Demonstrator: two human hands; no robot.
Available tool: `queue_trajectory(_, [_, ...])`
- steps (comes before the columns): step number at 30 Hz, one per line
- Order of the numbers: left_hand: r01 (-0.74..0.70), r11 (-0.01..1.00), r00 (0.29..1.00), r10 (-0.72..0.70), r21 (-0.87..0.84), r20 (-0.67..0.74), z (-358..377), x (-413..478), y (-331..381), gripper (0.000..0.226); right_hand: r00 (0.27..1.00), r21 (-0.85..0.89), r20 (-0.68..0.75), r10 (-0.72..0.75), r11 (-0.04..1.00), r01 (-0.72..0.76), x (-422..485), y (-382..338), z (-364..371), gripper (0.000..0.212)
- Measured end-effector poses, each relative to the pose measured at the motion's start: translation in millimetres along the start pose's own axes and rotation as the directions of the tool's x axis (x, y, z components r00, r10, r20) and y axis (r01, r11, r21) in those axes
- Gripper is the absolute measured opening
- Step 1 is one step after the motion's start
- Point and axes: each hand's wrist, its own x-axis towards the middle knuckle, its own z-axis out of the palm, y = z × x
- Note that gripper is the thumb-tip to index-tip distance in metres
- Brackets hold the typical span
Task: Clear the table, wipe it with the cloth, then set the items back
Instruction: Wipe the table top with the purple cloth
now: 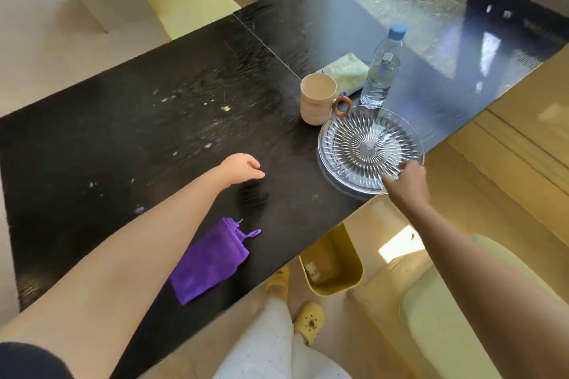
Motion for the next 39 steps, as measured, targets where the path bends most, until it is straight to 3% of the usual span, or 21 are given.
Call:
queue_trajectory(3, [0.054,0.981,0.999,-0.054,0.187,-0.005,-3.6,-34.1,-42.7,0.038,0.967,-0.02,0.101,-0.234,0.971,0.237,-19.7,-33.2,14.9,0.036])
queue_trajectory(8, [0.132,0.94,0.99,-0.141,0.314,0.008,1.2,-86.4,-100.2,0.038,0.835,0.012,0.324,-0.444,0.885,0.466,-67.3,-92.4,55.1,0.027])
queue_trajectory(13, [0.194,0.959,0.974,-0.214,0.205,0.078,19.9,-125.2,-141.5,0.037,0.637,0.001,0.612,-0.469,0.806,0.592,-127.5,-121.7,111.9,0.034])
queue_trajectory(16, [0.171,0.98,0.978,-0.182,0.106,0.101,25.3,-141.9,-157.9,0.038,0.534,0.018,0.696,-0.481,0.754,0.657,-161.4,-132.1,143.8,0.047])
queue_trajectory(18, [0.132,0.991,0.987,-0.128,-0.039,0.094,28.6,-153.5,-168.6,0.027,0.501,0.011,0.713,-0.49,0.722,0.692,-179.1,-138.2,160.1,0.053])
queue_trajectory(21, [0.094,0.967,0.995,-0.083,-0.238,0.054,27.2,-173.9,-187.6,0.02,0.513,0.011,0.724,-0.461,0.751,0.66,-195.8,-153.6,175.6,0.049])
queue_trajectory(23, [0.084,0.937,0.996,-0.076,-0.339,0.037,23.5,-185.6,-201.0,0.02,0.517,0.041,0.735,-0.439,0.79,0.612,-201.4,-164.8,182.1,0.03])
queue_trajectory(24, [0.078,0.922,0.997,-0.072,-0.379,0.03,21.1,-191.7,-207.4,0.02,0.504,0.069,0.748,-0.432,0.806,0.588,-204.9,-170.0,183.8,0.023])
queue_trajectory(26, [0.053,0.884,0.998,-0.054,-0.465,0.009,16.2,-203.4,-220.4,0.02,0.453,0.141,0.795,-0.404,0.849,0.51,-217.3,-180.4,186.2,0.034])
queue_trajectory(29, [0.005,0.809,0.998,-0.038,-0.587,-0.044,2.4,-218.6,-242.7,0.016,0.406,0.272,0.827,-0.389,0.909,0.316,-239.4,-201.6,190.8,0.019])
queue_trajectory(31, [0.008,0.729,0.998,-0.044,-0.685,-0.036,-9.9,-224.5,-256.4,0.016,0.447,0.339,0.808,-0.383,0.924,0.179,-248.0,-214.9,192.7,0.016])
queue_trajectory(33, [0.008,0.678,0.999,-0.032,-0.735,-0.019,-17.1,-228.5,-267.3,0.017,0.503,0.355,0.788,-0.356,0.929,0.103,-253.0,-220.6,198.3,0.027])
queue_trajectory(35, [-0.009,0.679,0.999,-0.021,-0.734,-0.031,-18.7,-230.9,-277.8,0.017,0.563,0.316,0.746,-0.357,0.933,0.173,-261.5,-222.4,206.6,0.029])
queue_trajectory(37, [-0.049,0.722,0.997,-0.003,-0.69,-0.075,-22.2,-232.6,-284.4,0.018,0.611,0.265,0.671,-0.421,0.905,0.333,-272.2,-224.8,213.5,0.017])
queue_trajectory(39, [-0.134,0.802,0.989,0.07,-0.582,-0.132,-29.3,-231.5,-286.1,0.022,0.553,0.276,0.639,-0.534,0.831,0.483,-277.6,-231.5,215.3,0.042])
